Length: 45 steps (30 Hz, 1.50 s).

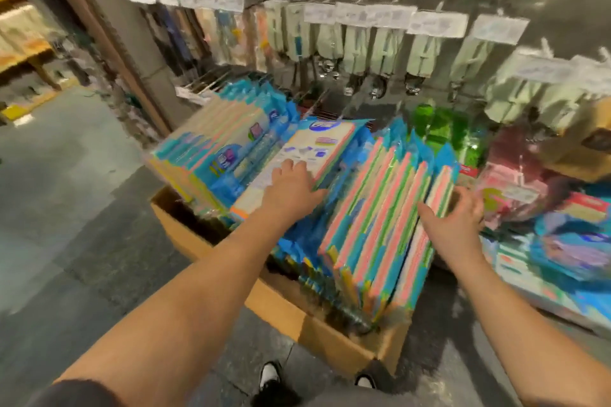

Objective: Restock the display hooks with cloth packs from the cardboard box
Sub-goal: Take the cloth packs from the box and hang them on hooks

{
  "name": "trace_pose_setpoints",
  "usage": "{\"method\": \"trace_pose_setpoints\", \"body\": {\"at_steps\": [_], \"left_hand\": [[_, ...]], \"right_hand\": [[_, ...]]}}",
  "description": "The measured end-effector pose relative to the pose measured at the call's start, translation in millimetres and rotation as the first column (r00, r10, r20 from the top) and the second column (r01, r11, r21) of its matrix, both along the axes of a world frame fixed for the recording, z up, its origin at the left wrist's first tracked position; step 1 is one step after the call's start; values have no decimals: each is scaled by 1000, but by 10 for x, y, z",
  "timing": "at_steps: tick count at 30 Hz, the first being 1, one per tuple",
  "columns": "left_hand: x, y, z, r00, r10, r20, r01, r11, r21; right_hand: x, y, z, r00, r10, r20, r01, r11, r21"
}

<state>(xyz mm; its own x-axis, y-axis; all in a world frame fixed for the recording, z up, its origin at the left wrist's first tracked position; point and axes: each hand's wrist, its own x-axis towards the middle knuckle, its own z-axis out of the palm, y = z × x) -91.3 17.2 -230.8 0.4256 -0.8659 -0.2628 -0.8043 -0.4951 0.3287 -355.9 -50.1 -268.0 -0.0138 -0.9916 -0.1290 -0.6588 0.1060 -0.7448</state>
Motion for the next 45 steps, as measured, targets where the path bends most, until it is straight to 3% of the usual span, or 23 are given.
{"method": "trace_pose_setpoints", "body": {"at_steps": [3,7,12,19,25,31,35,39,41,45], "left_hand": [[168,-115,-152,998,-61,-9,62,992,110],[375,-182,-230,990,-142,22,138,982,127],[481,-218,-256,962,-272,38,265,956,129],[738,-258,90,962,-259,-84,262,964,31],[1162,-297,360,917,-147,-370,142,989,-39],[1470,-181,652,694,44,-719,-167,981,-100],[1419,-41,833,419,-4,-908,-259,958,-124],[1117,86,936,138,-3,-990,-211,977,-32],[955,81,886,80,25,-996,-170,985,11],[643,58,675,54,94,-994,-123,989,86]], "right_hand": [[81,160,-91,994,-100,-35,104,982,157],[230,305,-115,975,-221,31,211,957,201],[367,409,-75,967,-252,44,231,935,268],[362,464,62,966,-256,35,230,914,334],[460,407,198,985,-129,-112,166,874,457],[483,472,231,976,-184,-120,215,912,350],[443,477,366,971,-211,-113,235,930,281],[351,454,652,964,-256,-72,265,942,207],[324,454,798,960,-272,-71,280,942,182],[310,513,911,962,-272,-23,271,943,195]]}}
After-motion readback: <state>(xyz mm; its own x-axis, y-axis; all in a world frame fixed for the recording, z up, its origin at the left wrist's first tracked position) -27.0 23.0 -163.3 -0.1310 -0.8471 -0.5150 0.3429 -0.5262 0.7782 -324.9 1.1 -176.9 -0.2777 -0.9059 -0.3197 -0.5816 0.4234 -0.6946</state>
